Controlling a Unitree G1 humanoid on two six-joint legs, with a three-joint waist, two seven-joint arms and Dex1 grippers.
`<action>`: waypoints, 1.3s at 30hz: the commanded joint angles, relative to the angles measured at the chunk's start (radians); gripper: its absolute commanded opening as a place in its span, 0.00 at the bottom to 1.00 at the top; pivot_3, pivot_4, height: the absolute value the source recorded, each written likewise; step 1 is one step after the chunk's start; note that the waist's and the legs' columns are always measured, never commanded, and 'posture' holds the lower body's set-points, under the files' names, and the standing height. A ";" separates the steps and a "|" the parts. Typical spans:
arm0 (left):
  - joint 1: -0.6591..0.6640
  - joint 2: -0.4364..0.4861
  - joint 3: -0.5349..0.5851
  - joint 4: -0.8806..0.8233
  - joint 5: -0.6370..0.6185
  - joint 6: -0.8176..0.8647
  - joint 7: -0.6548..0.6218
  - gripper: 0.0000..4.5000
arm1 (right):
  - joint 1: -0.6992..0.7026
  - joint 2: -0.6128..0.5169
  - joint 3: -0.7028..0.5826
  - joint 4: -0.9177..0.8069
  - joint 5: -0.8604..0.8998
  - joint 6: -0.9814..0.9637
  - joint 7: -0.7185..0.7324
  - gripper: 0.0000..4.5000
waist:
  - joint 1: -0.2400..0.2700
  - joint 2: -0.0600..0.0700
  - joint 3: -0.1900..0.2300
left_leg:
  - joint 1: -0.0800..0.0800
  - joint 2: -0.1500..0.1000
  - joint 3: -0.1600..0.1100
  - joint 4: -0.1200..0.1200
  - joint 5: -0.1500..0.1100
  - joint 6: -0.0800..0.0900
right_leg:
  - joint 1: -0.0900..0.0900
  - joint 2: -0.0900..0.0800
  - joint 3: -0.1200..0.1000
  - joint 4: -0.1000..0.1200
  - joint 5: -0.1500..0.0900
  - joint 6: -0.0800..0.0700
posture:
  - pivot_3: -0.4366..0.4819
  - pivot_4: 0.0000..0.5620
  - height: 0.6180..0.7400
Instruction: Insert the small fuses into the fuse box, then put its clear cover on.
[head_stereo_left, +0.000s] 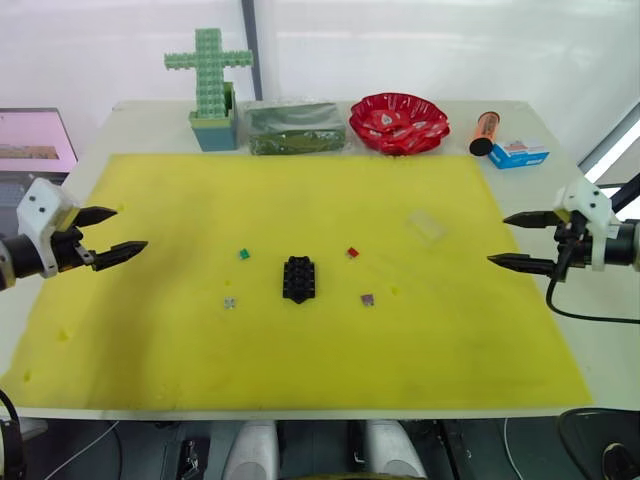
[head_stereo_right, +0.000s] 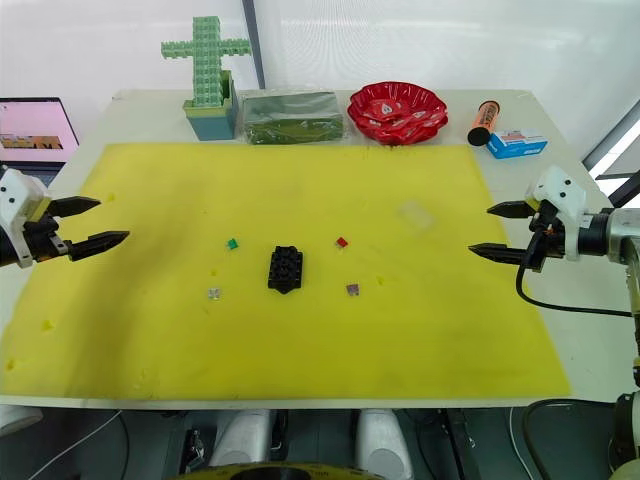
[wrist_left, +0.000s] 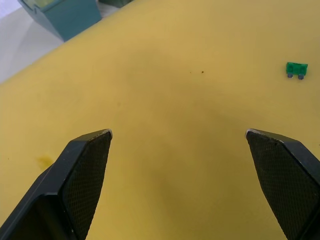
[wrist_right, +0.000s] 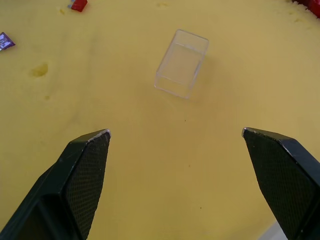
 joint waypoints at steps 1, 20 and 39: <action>-0.023 0.011 0.015 -0.007 -0.006 -0.013 -0.001 1.00 | -0.025 -0.021 -0.029 -0.006 0.006 -0.010 -0.003 1.00 | 0.000 0.000 0.000 | 0.000 0.000 0.000 0.000 0.000 0.000 | 0.000 0.000 0.000 0.000 0.000 0.000 | 0.48 0.27 1.00; -0.034 0.028 0.031 -0.031 -0.050 0.080 -0.033 1.00 | -0.006 0.006 -0.051 -0.067 0.041 0.006 -0.046 1.00 | -0.001 0.000 0.000 | 0.000 0.000 0.000 0.000 0.000 0.000 | 0.000 0.000 0.000 0.000 0.000 0.000 | 0.48 0.27 1.00; 0.248 -0.107 0.321 -0.464 -0.480 0.749 0.153 1.00 | -0.062 0.189 0.112 -0.721 0.280 0.310 -0.105 1.00 | -0.001 -0.001 0.000 | 0.000 0.001 -0.003 0.001 0.000 0.000 | 0.001 0.000 0.000 0.001 0.000 0.000 | 0.48 0.27 1.00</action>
